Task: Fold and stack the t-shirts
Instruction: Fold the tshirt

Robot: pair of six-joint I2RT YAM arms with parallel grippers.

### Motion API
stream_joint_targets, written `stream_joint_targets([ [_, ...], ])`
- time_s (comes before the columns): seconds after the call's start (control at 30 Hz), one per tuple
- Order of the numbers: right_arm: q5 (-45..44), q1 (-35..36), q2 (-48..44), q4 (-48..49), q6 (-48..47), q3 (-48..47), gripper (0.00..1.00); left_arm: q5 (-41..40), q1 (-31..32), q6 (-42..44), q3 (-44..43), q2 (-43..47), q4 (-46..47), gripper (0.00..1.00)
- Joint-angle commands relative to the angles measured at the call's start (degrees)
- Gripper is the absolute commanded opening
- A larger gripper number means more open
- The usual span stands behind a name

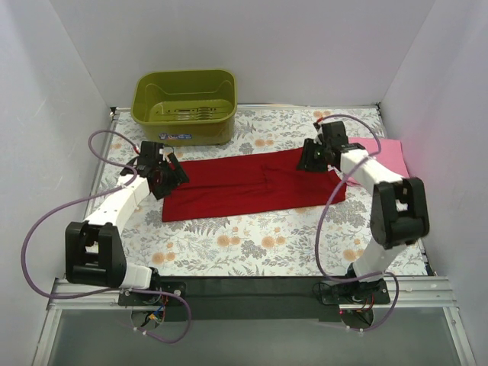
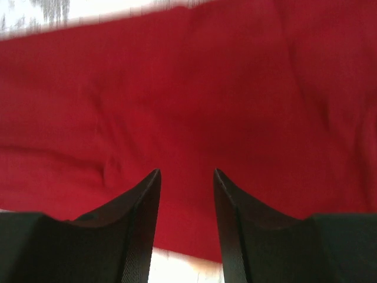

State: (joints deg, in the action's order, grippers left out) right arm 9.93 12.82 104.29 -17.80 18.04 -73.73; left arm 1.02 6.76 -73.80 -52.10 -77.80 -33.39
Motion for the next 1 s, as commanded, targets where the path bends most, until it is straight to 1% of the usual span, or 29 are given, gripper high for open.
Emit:
stream_joint_targets([
  [0.0, 0.6, -0.2, -11.5, 0.9, 4.2, 11.5, 0.42, -2.2, 0.1, -0.8, -6.0, -3.7, 0.3, 0.67],
  [0.03, 0.6, -0.3, -13.3, 1.3, 5.1, 13.9, 0.42, -2.1, 0.2, -1.1, -7.0, -4.7, 0.8, 0.67],
  [0.07, 0.0, -0.3, -16.2, 1.6, 5.7, 16.0, 0.46, -2.4, 0.4, -1.2, -8.3, -6.3, 0.9, 0.66],
  [0.1, -0.7, -0.2, -17.3, 1.8, 5.9, 19.4, 0.47, -3.0, 0.6, -1.2, -10.5, -9.0, 1.0, 0.66],
  [0.17, -1.7, -0.2, -19.0, 2.4, 6.5, 21.7, 0.48, -3.8, 1.1, -1.1, -12.8, -12.2, 1.0, 0.66],
  [0.2, -1.5, -0.2, -19.3, 2.7, 6.6, 23.0, 0.48, -3.8, 1.1, -1.2, -14.6, -14.9, 1.0, 0.65],
  [0.3, -2.4, -0.2, -19.5, 4.3, 7.3, 24.9, 0.48, -5.2, 1.2, -2.3, -16.2, -18.0, 1.2, 0.63],
  [0.47, -3.3, -0.6, -15.7, 7.2, 6.9, 26.0, 0.47, -9.4, 0.9, -5.6, -16.3, -23.3, -0.3, 0.56],
  [0.57, -3.9, -1.1, -12.5, 8.2, 6.0, 24.8, 0.47, -9.4, -1.0, -8.5, -12.8, -24.0, -0.8, 0.52],
  [0.6, -4.0, -1.7, -11.6, 8.4, 5.5, 24.3, 0.47, -8.2, -2.4, -9.5, -11.5, -24.0, -0.8, 0.51],
  [0.73, -3.7, -3.4, -5.7, 9.0, 3.8, 20.5, 0.47, -5.4, -4.6, -10.7, -4.5, -22.6, -0.1, 0.50],
  [0.8, -3.7, -3.9, -3.4, 8.8, 2.6, 17.9, 0.47, -5.1, -4.7, -11.2, -3.0, -21.2, -0.6, 0.49],
  [0.83, -3.7, -4.6, -0.7, 8.8, 1.3, 16.5, 0.47, -3.3, -4.7, -11.4, -1.9, -20.3, -0.6, 0.49],
  [0.87, -3.8, -4.9, 0.7, 8.8, 0.2, 12.6, 0.47, -2.3, -4.7, -11.4, 0.1, -18.5, -0.6, 0.49],
  [0.93, -4.7, -5.3, 4.9, 8.1, -3.0, 8.3, 0.47, -1.1, -4.7, -11.5, 2.7, -15.9, -0.7, 0.49],
  [0.97, -5.1, -5.4, 6.3, 7.9, -4.1, 3.9, 0.48, 2.6, -4.7, -11.8, 5.6, -14.5, -0.8, 0.49],
])
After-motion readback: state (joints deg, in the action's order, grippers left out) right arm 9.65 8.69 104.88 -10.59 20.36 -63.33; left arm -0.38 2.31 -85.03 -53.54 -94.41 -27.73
